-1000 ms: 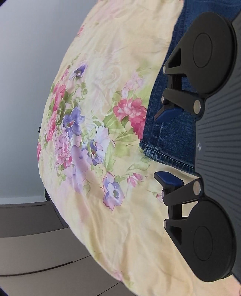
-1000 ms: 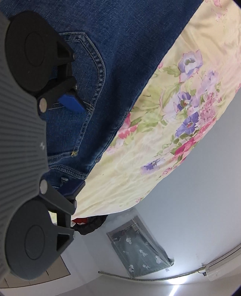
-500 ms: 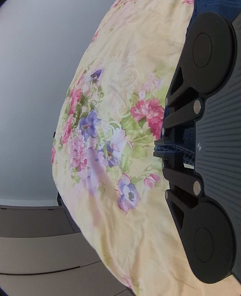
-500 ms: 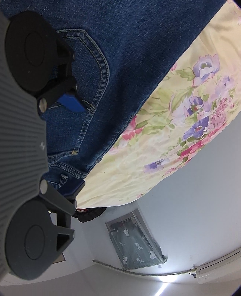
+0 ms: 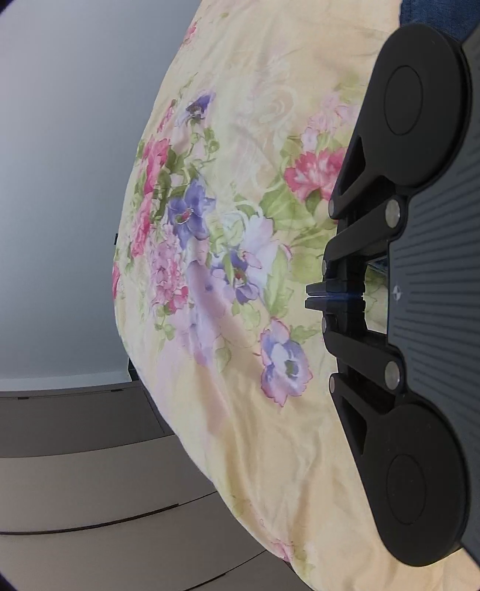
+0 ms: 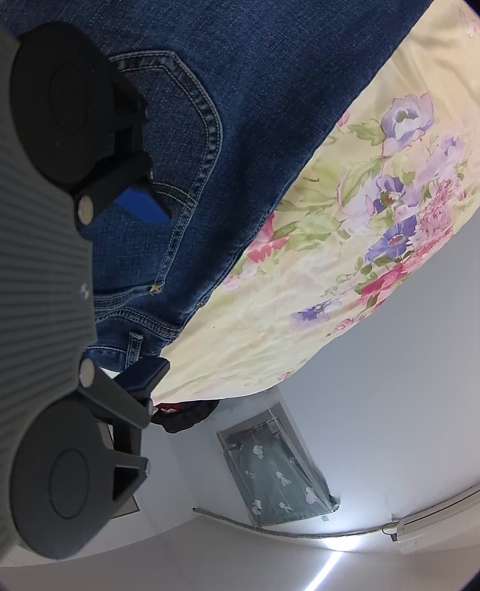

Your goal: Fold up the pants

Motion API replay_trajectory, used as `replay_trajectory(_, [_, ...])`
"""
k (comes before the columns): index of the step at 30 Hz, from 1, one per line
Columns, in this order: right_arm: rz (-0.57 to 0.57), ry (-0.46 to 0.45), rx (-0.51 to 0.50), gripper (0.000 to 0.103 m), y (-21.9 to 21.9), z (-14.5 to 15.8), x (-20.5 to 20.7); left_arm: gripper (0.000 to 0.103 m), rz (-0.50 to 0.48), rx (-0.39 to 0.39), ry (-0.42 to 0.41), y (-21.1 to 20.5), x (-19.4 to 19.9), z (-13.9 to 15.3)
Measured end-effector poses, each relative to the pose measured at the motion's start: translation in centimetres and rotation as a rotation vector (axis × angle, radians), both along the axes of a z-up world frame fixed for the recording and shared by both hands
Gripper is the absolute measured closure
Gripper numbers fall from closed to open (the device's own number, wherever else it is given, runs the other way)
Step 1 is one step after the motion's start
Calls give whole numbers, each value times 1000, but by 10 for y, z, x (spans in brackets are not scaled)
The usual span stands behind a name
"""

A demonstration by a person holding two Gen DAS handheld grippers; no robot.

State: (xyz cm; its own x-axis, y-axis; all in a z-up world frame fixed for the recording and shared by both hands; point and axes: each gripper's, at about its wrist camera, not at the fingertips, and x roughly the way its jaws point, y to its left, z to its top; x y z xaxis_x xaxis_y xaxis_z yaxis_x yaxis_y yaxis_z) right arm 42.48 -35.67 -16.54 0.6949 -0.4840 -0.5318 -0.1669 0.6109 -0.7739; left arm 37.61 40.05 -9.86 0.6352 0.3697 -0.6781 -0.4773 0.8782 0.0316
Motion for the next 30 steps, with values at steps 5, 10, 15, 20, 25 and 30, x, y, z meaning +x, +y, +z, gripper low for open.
replay_trajectory(5, [-19, -33, 54, 28, 0, 8, -12, 96, -67, -25, 13, -7, -27, 13])
replay_trajectory(10, [-23, -75, 139, 28, 14, 24, -28, 86, -210, 37, 59, -40, -60, 32])
replay_trajectory(15, [-36, -48, 268, 33, 23, 47, -56, 83, -313, 141, 142, -77, -84, 34])
replay_trajectory(20, [-103, 7, 433, 53, 12, 61, -91, 79, -331, 178, 192, -98, -96, 20])
replay_trajectory(25, [-260, 74, 569, 64, -16, 41, -114, 78, -294, 191, 265, -111, -93, -11])
replay_trajectory(30, [-399, 90, 658, 64, -43, 21, -128, 72, -205, 187, 308, -111, -88, -26])
